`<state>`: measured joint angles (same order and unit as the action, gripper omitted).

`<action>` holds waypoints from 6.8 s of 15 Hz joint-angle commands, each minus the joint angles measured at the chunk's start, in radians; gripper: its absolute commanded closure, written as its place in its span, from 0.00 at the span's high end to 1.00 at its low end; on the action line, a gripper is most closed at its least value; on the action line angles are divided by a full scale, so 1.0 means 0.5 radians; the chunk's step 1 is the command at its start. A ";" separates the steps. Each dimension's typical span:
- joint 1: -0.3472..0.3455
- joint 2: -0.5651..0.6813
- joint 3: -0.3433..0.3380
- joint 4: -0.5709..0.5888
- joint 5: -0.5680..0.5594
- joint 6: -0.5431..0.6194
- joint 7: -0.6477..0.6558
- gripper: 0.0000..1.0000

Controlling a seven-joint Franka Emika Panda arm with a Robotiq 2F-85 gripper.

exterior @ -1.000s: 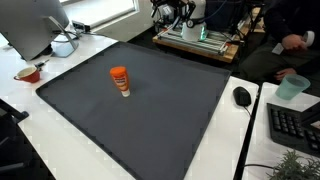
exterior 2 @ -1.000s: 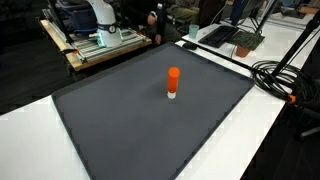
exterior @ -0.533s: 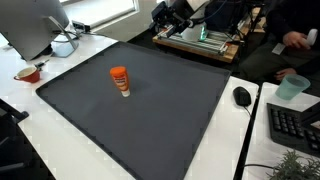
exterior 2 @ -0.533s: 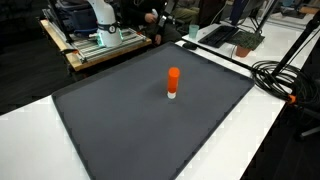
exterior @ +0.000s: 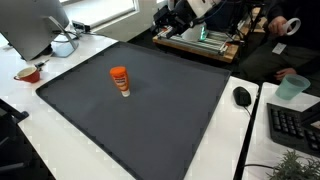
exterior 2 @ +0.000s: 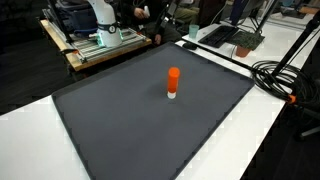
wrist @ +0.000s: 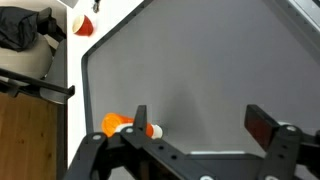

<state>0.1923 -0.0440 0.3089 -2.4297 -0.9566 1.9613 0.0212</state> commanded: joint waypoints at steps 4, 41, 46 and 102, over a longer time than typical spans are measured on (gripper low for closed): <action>0.148 0.336 0.003 0.079 -0.253 -0.193 -0.241 1.00; -0.034 1.026 -0.206 0.371 -1.242 0.263 -1.403 1.00; -0.090 1.068 -0.245 0.399 -1.411 0.505 -1.362 1.00; -0.087 1.649 -0.429 1.009 -1.588 0.272 -1.137 0.34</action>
<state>0.1451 0.7620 0.0983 -1.9486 -1.7498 2.1115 -0.5246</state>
